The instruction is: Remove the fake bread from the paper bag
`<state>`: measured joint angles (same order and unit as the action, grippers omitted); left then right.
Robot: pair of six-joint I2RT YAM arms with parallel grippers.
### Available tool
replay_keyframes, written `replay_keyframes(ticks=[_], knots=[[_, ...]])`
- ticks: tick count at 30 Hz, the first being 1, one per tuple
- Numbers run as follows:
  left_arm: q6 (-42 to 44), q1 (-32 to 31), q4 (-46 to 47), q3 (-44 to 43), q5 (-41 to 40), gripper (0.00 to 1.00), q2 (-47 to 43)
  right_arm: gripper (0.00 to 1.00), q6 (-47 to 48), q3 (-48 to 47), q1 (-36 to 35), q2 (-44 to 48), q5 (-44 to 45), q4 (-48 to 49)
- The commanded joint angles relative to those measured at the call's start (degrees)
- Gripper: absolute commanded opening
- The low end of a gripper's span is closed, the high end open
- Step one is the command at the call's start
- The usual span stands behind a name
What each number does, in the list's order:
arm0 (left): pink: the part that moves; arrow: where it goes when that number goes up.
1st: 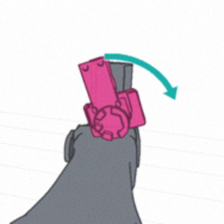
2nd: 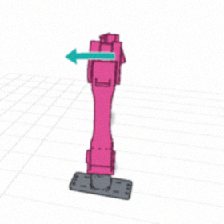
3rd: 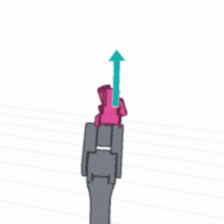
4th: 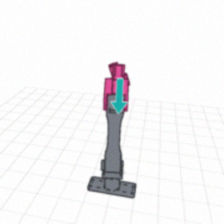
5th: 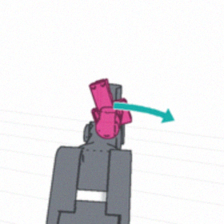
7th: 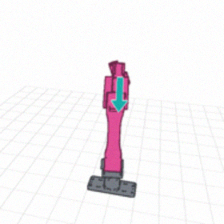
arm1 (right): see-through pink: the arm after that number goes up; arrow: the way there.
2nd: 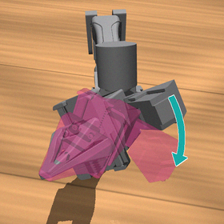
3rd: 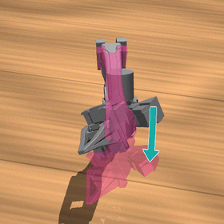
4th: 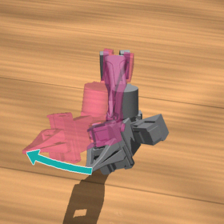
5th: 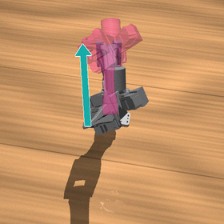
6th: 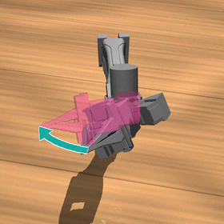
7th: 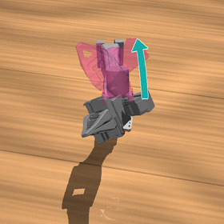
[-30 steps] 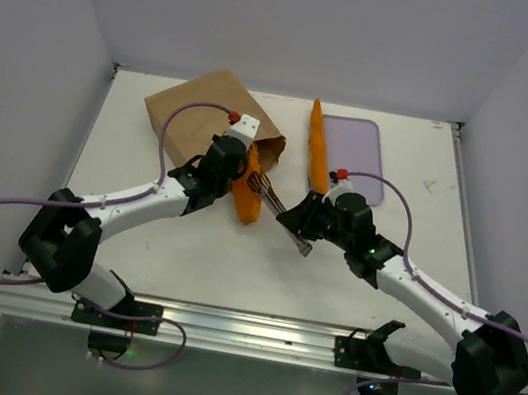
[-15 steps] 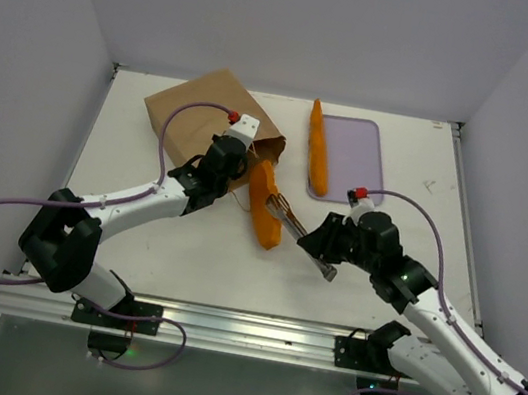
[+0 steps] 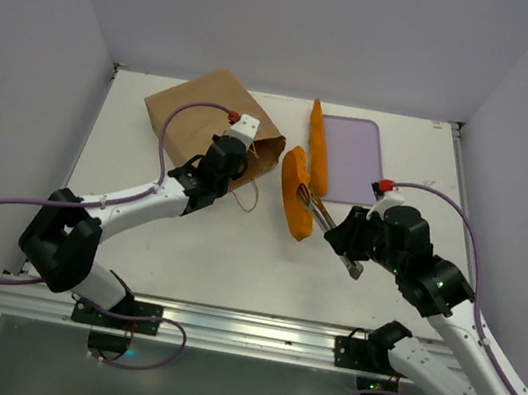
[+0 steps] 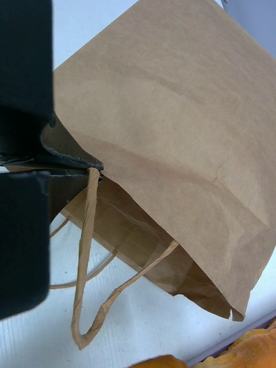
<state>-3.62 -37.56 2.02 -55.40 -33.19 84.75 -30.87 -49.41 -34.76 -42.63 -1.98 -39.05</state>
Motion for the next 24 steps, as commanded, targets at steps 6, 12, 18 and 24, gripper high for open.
replay_keyframes(ticks=[6,12,18,24], knots=[[-1.04,0.47,1.67,0.29,-0.12,0.0,-0.9,0.0,6.43,-8.95,2.5,-4.3,5.23,-0.59],[-1.04,0.47,1.67,0.46,-0.03,0.0,-1.25,0.0,10.74,-12.11,9.69,-8.78,3.74,-0.15],[-1.13,0.38,1.67,0.55,-0.03,0.0,-1.69,0.0,11.8,-14.4,16.64,-15.97,-1.71,6.08],[-0.95,0.38,1.85,0.99,-0.38,0.0,-2.13,0.0,13.12,-17.65,19.2,-25.73,0.47,11.88]])
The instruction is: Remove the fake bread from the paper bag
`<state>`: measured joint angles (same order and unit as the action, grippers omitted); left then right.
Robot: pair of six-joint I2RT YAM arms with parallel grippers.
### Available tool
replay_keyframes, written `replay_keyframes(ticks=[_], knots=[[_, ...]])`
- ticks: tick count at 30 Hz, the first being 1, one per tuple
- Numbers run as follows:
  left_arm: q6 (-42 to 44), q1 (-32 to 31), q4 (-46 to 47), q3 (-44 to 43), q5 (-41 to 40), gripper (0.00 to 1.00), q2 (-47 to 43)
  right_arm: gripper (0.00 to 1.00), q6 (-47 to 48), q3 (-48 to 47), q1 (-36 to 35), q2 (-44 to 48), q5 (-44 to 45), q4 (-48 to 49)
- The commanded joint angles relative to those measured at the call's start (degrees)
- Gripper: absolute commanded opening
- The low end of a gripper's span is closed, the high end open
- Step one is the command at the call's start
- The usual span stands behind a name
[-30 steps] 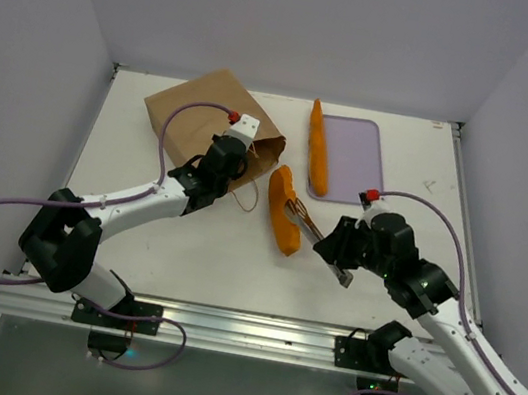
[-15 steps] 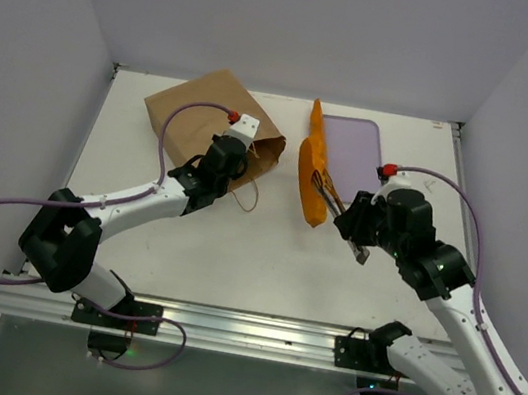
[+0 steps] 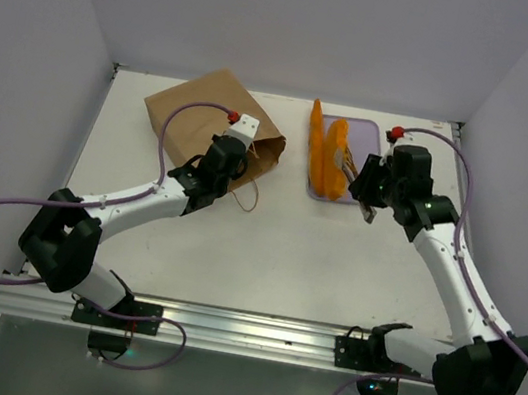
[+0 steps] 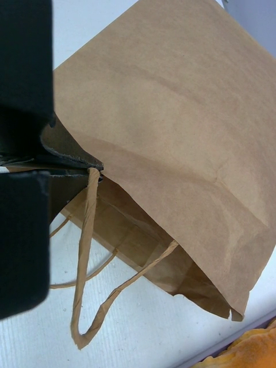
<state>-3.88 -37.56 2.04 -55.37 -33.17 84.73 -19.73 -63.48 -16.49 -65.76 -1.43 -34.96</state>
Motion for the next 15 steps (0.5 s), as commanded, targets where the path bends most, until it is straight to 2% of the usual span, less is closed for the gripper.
replay_keyframes(ticks=[1,8,15], knots=[[-0.69,0.47,1.82,0.97,-0.58,0.0,-2.29,0.0,2.23,-4.01,1.11,-4.88,0.37,8.67],[-0.69,0.47,2.0,1.06,-0.14,0.0,-1.94,0.0,4.25,-11.91,2.08,-16.05,3.01,11.67],[-0.6,0.47,2.09,0.97,-0.23,0.0,-1.76,0.0,6.8,-17.72,2.52,-23.18,6.18,13.25]])
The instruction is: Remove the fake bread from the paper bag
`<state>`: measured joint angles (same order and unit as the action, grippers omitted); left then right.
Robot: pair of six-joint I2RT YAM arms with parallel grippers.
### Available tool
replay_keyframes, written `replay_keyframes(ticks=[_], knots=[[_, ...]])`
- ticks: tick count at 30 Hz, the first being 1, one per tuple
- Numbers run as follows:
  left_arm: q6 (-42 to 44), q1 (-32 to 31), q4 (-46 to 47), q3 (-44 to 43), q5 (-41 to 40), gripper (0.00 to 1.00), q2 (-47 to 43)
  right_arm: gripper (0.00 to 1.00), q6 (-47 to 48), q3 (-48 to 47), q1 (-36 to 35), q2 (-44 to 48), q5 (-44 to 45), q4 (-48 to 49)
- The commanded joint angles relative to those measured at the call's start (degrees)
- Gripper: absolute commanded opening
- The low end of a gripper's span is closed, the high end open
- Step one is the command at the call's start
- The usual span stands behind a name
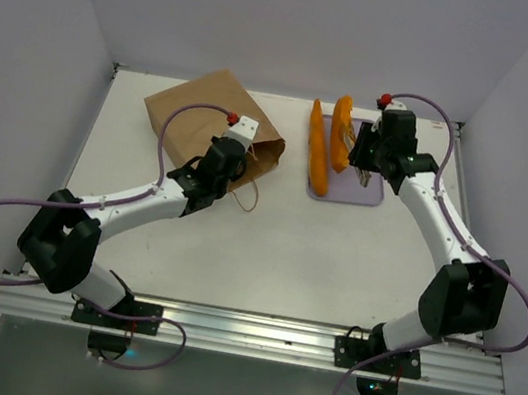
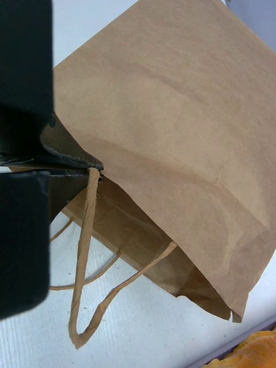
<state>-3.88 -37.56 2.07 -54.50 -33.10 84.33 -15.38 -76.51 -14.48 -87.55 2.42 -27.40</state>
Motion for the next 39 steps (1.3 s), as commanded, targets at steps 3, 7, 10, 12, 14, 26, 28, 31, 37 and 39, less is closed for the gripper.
replay_keyframes(ticks=[3,7,10,12,14,26,28,31,37,39], knots=[[-0.69,0.47,2.07,0.18,-0.21,0.0,-1.45,0.0,2.98,-7.51,0.51,-5.42,2.24,6.22],[-0.69,0.47,2.07,0.1,-0.21,0.0,-1.19,0.0,3.69,-10.23,0.51,-9.04,3.03,7.18],[-0.69,0.47,2.15,0.18,-0.21,0.0,-1.1,0.0,4.13,-12.07,0.51,-11.67,3.56,8.06],[-0.78,0.47,2.24,0.1,-0.12,0.0,-0.93,0.0,4.39,-12.87,0.51,-12.99,3.39,8.15],[-0.69,0.47,2.24,0.01,-0.21,0.0,-0.84,0.0,4.48,-14.1,0.51,-14.84,3.12,7.97],[-0.51,0.47,2.15,0.01,-0.38,0.0,-0.66,0.04,3.07,-15.34,0.51,-17.04,-0.48,8.41],[-0.51,0.47,2.15,0.01,-0.38,0.0,-0.75,0.04,2.81,-15.16,0.51,-16.95,-0.92,8.59],[-0.6,0.47,2.15,0.1,-0.21,0.0,-0.84,0.06,2.63,-15.25,0.33,-16.95,-1.54,8.5],[-0.69,0.47,2.15,0.01,-0.12,0.0,-0.93,0.22,2.46,-15.6,-0.02,-17.31,-1.89,8.15],[-0.69,0.47,2.15,0.1,-0.12,0.0,-1.01,0.32,2.46,-15.6,-0.2,-17.22,-1.97,8.15]])
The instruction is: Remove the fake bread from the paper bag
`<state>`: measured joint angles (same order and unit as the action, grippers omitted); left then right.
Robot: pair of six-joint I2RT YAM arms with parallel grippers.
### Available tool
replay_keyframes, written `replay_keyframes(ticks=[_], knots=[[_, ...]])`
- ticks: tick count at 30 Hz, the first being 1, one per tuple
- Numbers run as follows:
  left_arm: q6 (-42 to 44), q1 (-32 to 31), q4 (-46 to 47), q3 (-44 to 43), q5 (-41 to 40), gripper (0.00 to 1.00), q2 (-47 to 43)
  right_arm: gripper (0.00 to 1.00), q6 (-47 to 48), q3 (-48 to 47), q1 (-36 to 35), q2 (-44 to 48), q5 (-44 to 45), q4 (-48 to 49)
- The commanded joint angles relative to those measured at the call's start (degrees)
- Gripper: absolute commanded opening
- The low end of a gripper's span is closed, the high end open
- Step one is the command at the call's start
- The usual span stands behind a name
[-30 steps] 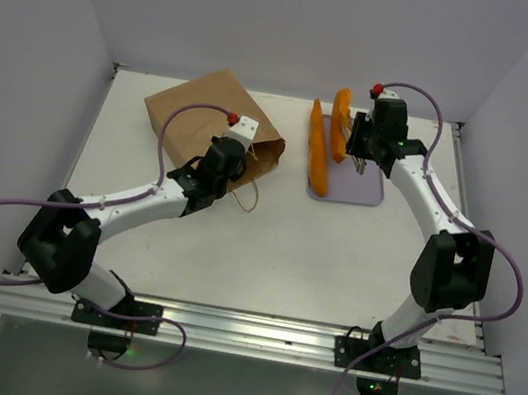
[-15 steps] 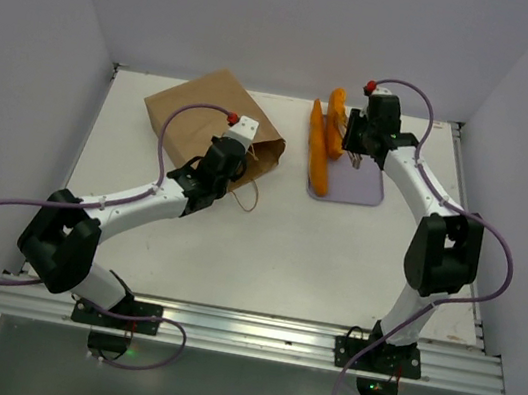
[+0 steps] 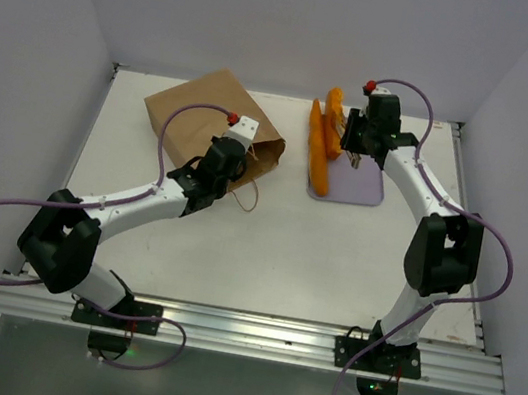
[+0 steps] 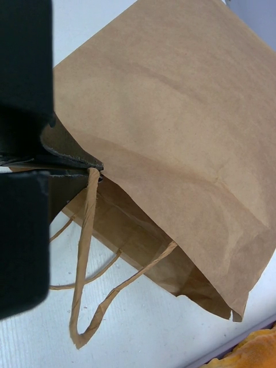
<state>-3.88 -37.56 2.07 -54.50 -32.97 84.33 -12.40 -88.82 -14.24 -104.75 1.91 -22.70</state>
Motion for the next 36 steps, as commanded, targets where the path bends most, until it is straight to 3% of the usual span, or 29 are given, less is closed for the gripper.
replay_keyframes(ticks=[1,10,23,36], knots=[[-0.6,0.47,2.15,0.1,-0.25,0.0,-1.1,0.33,-0.6,-3.38,-0.52,0.07,-1.39,3.54],[-0.6,0.47,2.15,0.18,-0.08,0.0,-1.37,0.52,-0.43,-3.47,-0.96,0.6,-1.39,3.19],[-0.52,0.47,2.15,0.18,-0.25,0.0,-1.45,0.53,-1.31,-0.93,-1.32,5.51,-3.22,3.19],[-0.69,0.47,2.07,0.18,-0.16,0.0,-1.89,0.54,-3.5,14.98,-3.86,21.51,-7.54,4.24]])
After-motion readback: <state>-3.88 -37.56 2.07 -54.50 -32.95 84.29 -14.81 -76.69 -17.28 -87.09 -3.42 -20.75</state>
